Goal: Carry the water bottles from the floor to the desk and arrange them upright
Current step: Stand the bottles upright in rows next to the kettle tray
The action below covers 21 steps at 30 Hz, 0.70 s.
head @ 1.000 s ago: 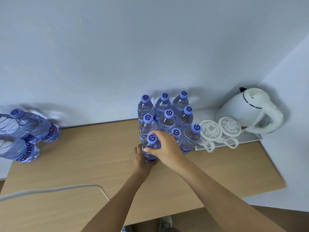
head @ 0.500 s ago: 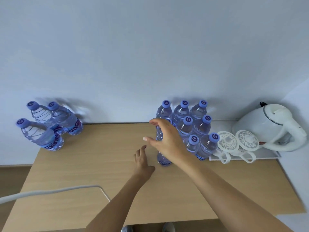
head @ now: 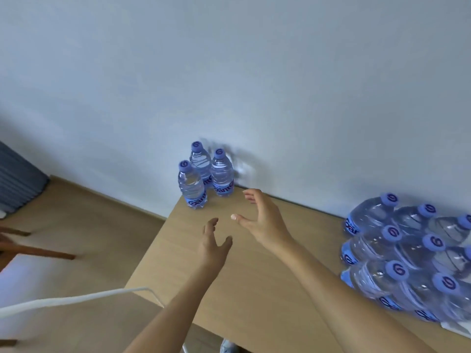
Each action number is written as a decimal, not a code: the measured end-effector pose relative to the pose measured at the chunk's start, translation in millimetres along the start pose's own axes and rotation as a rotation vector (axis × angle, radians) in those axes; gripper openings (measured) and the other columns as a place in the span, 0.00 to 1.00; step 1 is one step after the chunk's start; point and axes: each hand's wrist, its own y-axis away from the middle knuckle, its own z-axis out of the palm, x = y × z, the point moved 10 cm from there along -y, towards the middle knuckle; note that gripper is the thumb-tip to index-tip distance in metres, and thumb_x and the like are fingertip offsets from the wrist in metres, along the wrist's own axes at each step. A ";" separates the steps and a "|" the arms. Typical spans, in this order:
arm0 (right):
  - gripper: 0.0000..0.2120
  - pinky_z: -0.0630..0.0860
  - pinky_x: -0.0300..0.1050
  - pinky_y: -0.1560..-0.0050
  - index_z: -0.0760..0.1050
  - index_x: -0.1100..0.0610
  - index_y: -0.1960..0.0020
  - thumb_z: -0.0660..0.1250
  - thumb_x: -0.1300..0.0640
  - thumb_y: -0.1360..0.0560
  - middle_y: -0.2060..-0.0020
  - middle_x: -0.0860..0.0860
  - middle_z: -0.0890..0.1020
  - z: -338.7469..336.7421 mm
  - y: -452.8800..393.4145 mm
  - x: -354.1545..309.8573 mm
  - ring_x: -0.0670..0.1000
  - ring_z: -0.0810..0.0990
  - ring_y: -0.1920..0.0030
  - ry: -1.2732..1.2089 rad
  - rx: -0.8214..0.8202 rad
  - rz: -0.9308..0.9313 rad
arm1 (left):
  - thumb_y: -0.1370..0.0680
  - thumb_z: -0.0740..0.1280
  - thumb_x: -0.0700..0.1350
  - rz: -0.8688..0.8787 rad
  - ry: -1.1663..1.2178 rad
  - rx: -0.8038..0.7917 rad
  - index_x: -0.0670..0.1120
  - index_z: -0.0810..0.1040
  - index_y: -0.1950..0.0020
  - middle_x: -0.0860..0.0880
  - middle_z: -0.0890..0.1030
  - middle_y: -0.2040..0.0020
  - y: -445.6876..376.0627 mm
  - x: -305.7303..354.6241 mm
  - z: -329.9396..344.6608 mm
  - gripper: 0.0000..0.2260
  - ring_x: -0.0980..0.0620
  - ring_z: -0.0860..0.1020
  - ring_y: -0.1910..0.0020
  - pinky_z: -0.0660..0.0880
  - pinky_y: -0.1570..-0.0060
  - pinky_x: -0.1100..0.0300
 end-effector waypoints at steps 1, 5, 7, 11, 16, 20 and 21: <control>0.29 0.70 0.41 0.36 0.70 0.55 0.33 0.76 0.52 0.30 0.37 0.48 0.76 14.6 -8.1 -5.1 0.46 0.74 0.37 -0.008 -0.021 -0.001 | 0.26 0.71 0.38 -0.016 0.013 0.017 0.43 0.68 0.32 0.47 0.71 0.33 -6.6 -6.9 -13.2 0.24 0.49 0.71 0.36 0.66 0.41 0.60; 0.30 0.70 0.44 0.36 0.68 0.55 0.32 0.76 0.52 0.30 0.36 0.48 0.75 62.4 -38.6 -21.9 0.47 0.74 0.36 -0.041 -0.089 -0.003 | 0.24 0.70 0.41 -0.044 0.014 0.051 0.45 0.66 0.30 0.50 0.69 0.30 -26.3 -24.7 -55.3 0.25 0.50 0.69 0.33 0.65 0.38 0.60; 0.29 0.71 0.40 0.40 0.69 0.55 0.33 0.76 0.53 0.30 0.40 0.45 0.76 82.1 -55.2 -31.6 0.43 0.74 0.40 -0.056 -0.103 -0.011 | 0.24 0.69 0.43 -0.029 -0.008 0.052 0.46 0.64 0.28 0.53 0.68 0.30 -32.9 -29.8 -73.7 0.25 0.53 0.68 0.32 0.64 0.38 0.62; 0.27 0.69 0.32 0.50 0.69 0.54 0.36 0.76 0.53 0.30 0.46 0.45 0.76 112.1 -91.6 -46.7 0.42 0.74 0.47 -0.078 -0.126 -0.032 | 0.24 0.69 0.44 -0.025 -0.045 0.092 0.48 0.64 0.28 0.56 0.68 0.32 -49.0 -39.1 -105.4 0.26 0.57 0.68 0.32 0.63 0.42 0.66; 0.26 0.66 0.32 0.50 0.69 0.52 0.37 0.76 0.54 0.31 0.47 0.43 0.74 134.5 -127.9 -43.3 0.45 0.73 0.45 -0.077 -0.141 0.008 | 0.24 0.70 0.44 -0.053 -0.044 0.100 0.47 0.64 0.28 0.51 0.70 0.31 -67.3 -55.1 -126.5 0.27 0.54 0.69 0.31 0.65 0.39 0.63; 0.19 0.72 0.41 0.53 0.70 0.55 0.45 0.75 0.53 0.31 0.50 0.50 0.78 150.0 -141.6 -35.7 0.51 0.77 0.50 -0.015 -0.186 0.039 | 0.24 0.69 0.46 -0.074 -0.074 0.063 0.49 0.61 0.25 0.53 0.68 0.28 -73.2 -68.9 -126.8 0.30 0.55 0.66 0.29 0.65 0.35 0.61; 0.19 0.72 0.41 0.54 0.71 0.55 0.45 0.76 0.54 0.31 0.51 0.50 0.79 151.6 -143.5 -34.3 0.51 0.77 0.50 -0.006 -0.186 0.039 | 0.24 0.69 0.47 -0.080 -0.081 0.051 0.49 0.61 0.25 0.54 0.67 0.27 -73.5 -71.5 -125.6 0.30 0.56 0.65 0.28 0.64 0.34 0.61</control>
